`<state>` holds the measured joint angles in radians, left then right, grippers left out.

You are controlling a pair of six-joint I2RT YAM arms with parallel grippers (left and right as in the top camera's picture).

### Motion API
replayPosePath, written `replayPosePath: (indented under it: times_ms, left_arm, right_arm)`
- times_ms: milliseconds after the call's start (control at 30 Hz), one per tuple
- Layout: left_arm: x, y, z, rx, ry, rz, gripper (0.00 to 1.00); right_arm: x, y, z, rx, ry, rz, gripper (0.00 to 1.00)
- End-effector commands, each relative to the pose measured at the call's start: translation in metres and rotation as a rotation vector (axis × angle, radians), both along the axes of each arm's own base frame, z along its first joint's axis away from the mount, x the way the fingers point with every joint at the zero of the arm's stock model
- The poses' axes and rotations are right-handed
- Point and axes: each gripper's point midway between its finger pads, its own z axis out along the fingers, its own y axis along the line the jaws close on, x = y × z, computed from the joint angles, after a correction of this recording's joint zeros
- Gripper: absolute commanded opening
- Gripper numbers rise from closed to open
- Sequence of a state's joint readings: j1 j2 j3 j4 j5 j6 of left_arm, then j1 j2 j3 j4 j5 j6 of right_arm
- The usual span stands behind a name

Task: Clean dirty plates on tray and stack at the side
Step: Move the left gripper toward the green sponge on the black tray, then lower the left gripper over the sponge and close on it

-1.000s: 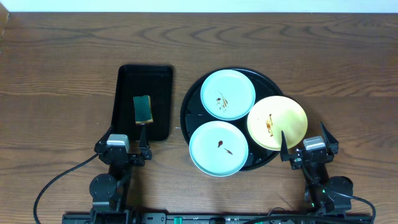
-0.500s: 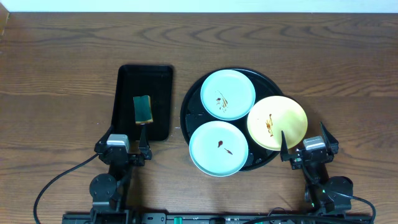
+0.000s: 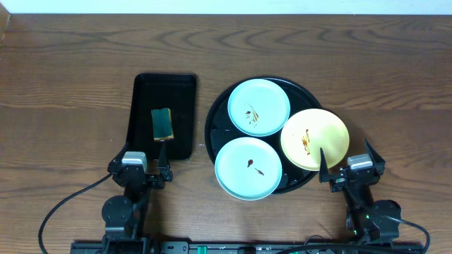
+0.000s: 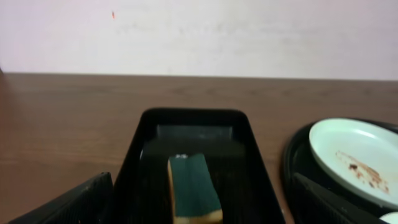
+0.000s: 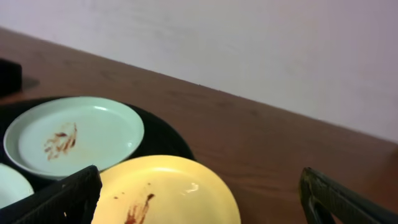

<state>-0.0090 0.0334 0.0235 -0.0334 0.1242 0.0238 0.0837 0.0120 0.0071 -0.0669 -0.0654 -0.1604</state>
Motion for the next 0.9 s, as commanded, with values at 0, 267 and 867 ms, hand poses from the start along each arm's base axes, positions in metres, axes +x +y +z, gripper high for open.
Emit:
replayPosePath:
  times_ms: [0,267,867]
  left_arm:
    - [-0.002,-0.003,-0.020,0.007,0.090,-0.019,0.89]
    - [0.004,-0.003,-0.003,-0.007,0.186,-0.016,0.89]
    - [0.016,-0.005,0.038,-0.029,0.755,-0.009,0.89]
  right_arm:
    - [0.001,-0.010,-0.003,0.152,0.034,-0.075,0.99]
    - [-0.005,-0.016,0.002,0.191,0.150,-0.122,0.99]
    - [0.013,0.008,0.012,0.191,0.687,-0.069,0.99]
